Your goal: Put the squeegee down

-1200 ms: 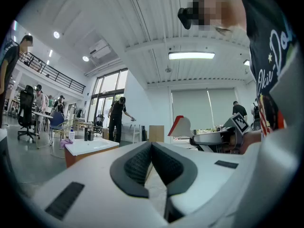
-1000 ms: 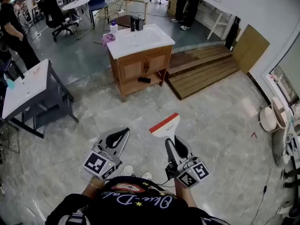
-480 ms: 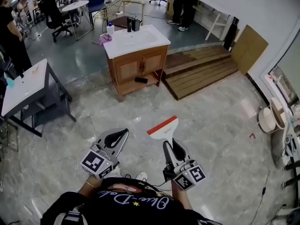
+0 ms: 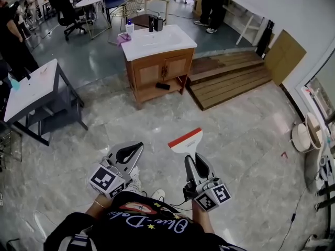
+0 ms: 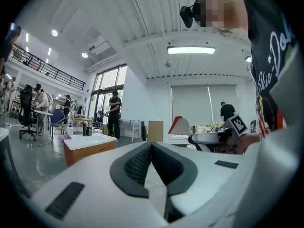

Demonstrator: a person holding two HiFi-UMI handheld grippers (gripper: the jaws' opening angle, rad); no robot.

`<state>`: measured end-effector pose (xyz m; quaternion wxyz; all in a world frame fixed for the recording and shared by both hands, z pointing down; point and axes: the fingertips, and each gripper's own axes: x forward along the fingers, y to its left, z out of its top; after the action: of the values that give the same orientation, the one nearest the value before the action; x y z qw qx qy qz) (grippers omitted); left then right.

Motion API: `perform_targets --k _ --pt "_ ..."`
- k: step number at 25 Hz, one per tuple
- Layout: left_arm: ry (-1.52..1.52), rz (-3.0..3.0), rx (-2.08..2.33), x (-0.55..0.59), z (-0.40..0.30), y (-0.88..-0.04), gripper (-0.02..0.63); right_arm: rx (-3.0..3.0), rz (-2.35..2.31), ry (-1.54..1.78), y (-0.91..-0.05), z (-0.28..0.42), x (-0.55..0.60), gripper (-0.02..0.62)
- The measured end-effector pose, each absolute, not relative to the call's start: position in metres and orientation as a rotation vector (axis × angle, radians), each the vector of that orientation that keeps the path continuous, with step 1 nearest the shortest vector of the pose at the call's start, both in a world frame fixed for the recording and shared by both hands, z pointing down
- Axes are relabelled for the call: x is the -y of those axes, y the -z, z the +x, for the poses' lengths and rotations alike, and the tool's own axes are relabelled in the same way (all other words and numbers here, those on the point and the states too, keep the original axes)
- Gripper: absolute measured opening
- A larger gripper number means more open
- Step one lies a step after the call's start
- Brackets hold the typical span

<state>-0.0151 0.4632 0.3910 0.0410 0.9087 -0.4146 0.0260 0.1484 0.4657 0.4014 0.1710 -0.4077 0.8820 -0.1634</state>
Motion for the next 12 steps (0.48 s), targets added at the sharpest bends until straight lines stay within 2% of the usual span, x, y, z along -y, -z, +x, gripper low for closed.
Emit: perform_targets --k 12 --pt "-0.043 2.858 1.135 -0.421 -0.008 -0.387 -0.003 -2.474 -1.262 0.434 -0.395 0.148 -0.44 0.109"
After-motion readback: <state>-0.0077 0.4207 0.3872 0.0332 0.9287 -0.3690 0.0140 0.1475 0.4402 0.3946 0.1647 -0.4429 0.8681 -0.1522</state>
